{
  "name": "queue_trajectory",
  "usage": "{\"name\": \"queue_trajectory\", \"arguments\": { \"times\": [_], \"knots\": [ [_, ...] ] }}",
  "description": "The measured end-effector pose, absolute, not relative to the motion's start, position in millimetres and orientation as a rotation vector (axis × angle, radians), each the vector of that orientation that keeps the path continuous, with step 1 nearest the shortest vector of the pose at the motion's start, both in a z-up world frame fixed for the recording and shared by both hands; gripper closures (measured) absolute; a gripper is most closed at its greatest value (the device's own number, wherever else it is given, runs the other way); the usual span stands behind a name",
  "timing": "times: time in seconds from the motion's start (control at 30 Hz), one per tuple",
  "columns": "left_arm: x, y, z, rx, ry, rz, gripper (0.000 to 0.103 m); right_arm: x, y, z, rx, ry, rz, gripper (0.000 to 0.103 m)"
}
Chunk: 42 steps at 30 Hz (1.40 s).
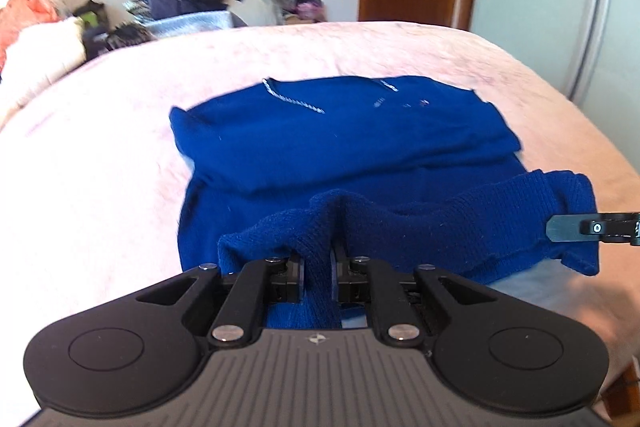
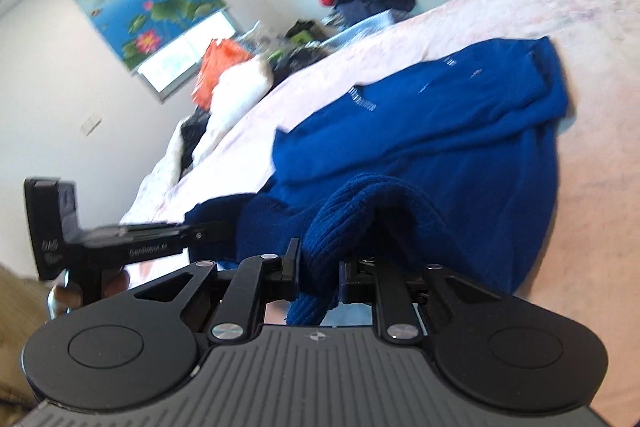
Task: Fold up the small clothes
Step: 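Lift the held hem with both grippers and carry it toward the collar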
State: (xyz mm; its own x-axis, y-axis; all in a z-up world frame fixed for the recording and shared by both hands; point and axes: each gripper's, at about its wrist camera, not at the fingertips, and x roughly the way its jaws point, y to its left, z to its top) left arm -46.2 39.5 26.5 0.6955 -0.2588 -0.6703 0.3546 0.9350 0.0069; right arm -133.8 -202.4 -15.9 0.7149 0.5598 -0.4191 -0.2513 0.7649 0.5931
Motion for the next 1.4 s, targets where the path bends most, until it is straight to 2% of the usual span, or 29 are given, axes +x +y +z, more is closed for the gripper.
{"name": "queue_trajectory", "arguments": {
  "times": [0.9,1.4],
  "knots": [
    [1.9,3.2,42.7,0.241,0.655,-0.194,0.092,-75.0,-198.3,-5.2,0.501,0.537,0.386,0.083],
    [55.7,4.4,59.8,0.214,0.75,-0.215,0.092,-38.9,-216.4,6.7,0.527,0.475,0.35,0.085]
  ]
}}
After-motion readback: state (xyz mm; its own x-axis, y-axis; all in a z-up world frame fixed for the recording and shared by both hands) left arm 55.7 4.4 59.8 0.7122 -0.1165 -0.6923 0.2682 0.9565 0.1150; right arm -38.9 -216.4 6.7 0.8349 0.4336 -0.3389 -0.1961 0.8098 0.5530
